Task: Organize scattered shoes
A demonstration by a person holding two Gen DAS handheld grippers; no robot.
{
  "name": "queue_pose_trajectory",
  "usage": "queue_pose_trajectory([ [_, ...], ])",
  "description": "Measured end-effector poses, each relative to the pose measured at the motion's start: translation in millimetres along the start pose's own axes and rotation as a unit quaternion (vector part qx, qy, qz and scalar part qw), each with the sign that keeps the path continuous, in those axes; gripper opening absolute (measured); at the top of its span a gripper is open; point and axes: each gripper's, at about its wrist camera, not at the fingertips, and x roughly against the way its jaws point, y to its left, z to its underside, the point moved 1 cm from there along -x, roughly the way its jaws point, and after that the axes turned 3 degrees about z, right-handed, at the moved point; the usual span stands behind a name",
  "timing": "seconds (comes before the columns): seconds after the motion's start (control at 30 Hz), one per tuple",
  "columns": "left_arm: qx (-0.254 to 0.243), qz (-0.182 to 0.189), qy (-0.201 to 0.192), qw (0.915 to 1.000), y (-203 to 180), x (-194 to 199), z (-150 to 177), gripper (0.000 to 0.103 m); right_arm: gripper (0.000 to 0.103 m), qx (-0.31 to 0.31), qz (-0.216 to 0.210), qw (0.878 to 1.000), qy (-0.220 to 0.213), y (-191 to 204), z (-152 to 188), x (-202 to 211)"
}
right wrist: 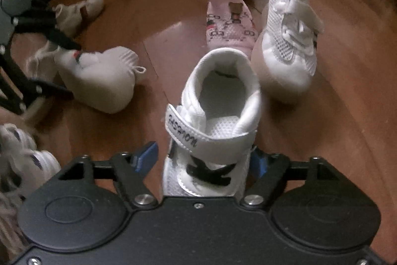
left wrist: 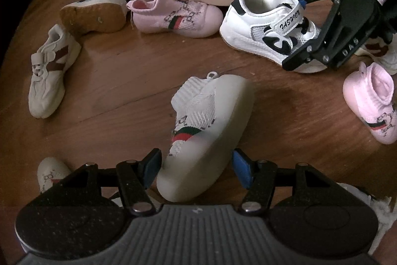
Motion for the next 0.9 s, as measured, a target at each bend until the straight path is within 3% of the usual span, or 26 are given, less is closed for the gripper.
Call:
queue_pose_trajectory([
  [0.23, -0.009, 0.001, 0.002, 1.0, -2.6, 0.0, -1.1, 0.062, 0.064, -0.034, -0.034, 0.999, 0.015, 5.8, 2.2, 6.3],
  [0.43, -0.01, -0.002, 0.005, 0.9999, -1.8, -0.3, -1.3, 0.062, 0.064, -0.052, -0.035, 0.998, 0.028, 19.4, 3.3, 2.0],
  [0.5, -0.007, -0.002, 0.006, 1.0, -1.3, -0.4, -1.7, 0.062, 0.066, -0.057, -0.037, 0.997, 0.032, 19.8, 3.5, 2.7],
  [0.57, -0.001, -0.002, 0.007, 1.0, -0.3, -0.6, -2.4, 0.062, 0.077, -0.076, -0.053, 0.995, 0.037, 14.4, 3.4, 5.0],
  [0.7, 0.002, -0.001, 0.008, 1.0, -1.7, 1.2, -2.0, 0.062, 0.077, -0.113, -0.085, 0.989, 0.046, 3.5, 3.0, 9.5],
  [0.9, -0.005, 0.016, 0.008, 0.9998, -10.9, 15.4, 2.2, 0.062, 0.08, -0.102, -0.098, 0.989, 0.031, -21.5, -0.3, 37.8],
])
